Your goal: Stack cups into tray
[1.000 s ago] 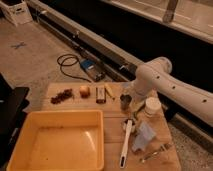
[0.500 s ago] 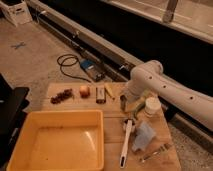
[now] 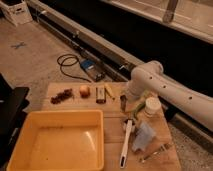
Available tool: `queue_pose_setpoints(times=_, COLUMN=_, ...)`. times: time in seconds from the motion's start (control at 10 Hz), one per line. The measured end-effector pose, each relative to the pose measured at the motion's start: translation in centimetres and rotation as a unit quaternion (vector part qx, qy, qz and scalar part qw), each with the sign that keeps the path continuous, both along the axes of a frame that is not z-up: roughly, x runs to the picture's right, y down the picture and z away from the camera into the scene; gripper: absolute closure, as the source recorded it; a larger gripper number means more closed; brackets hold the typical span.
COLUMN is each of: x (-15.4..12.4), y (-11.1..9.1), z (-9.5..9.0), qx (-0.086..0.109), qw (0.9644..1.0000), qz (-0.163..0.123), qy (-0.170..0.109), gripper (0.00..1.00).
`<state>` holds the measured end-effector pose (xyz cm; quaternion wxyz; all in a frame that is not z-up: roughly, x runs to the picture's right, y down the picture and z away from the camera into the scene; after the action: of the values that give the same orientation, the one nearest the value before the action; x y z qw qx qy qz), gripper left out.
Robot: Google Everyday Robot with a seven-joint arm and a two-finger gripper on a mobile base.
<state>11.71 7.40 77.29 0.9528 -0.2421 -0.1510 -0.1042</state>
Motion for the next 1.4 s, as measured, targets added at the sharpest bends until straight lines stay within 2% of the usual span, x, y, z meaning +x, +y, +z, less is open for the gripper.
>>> queue_pose_setpoints(times=0.2, x=0.3, y=0.3, z=1.1, qx=-0.010, qw=0.9999, qz=0.009, qy=0.004, gripper=0.35)
queue_pose_setpoints(times=0.7, x=2.4, y=1.4, z=4.2, qx=-0.042, qw=0.9975, qz=0.057, qy=0.006, gripper=0.35)
queue_pose_setpoints(times=1.0, x=3.3, y=2.1, z=5.8, qx=-0.056, qw=0.9960, qz=0.070, qy=0.004, gripper=0.35)
queue_pose_setpoints(times=1.4, x=2.9, y=3.2, z=7.7, qx=-0.077, qw=0.9945, qz=0.071, qy=-0.007, gripper=0.37)
